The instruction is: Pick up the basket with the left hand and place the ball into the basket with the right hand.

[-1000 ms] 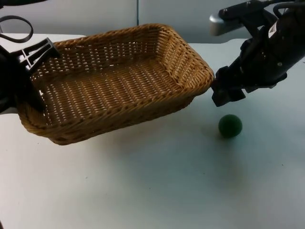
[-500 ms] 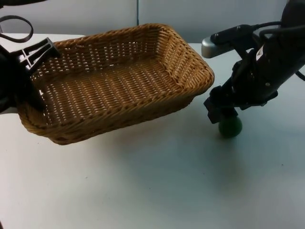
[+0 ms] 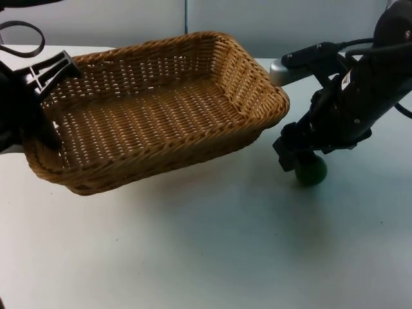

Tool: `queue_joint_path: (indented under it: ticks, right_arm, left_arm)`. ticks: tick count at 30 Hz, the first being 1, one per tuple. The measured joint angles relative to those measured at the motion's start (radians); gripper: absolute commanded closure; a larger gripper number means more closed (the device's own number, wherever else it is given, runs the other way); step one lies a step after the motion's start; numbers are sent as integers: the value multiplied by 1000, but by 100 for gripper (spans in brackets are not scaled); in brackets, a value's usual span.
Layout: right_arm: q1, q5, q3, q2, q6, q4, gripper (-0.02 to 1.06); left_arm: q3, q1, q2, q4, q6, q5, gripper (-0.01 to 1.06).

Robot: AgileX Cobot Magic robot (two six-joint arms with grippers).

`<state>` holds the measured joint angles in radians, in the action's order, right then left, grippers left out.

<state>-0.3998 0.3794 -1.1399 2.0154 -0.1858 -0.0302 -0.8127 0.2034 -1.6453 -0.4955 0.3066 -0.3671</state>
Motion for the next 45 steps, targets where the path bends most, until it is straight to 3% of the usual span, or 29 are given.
queue_joint_path:
  ticks: [14, 33, 45]
  right_arm:
    - [0, -25, 0, 0, 0, 0, 37]
    - [17, -31, 0, 37, 107, 0, 37]
    - [18, -32, 0, 62, 122, 0, 40]
  left_arm:
    - [0, 0, 0, 0, 0, 0, 105]
    - [0, 0, 0, 0, 0, 0, 105]
    - [2, 0, 0, 2, -2, 0, 105]
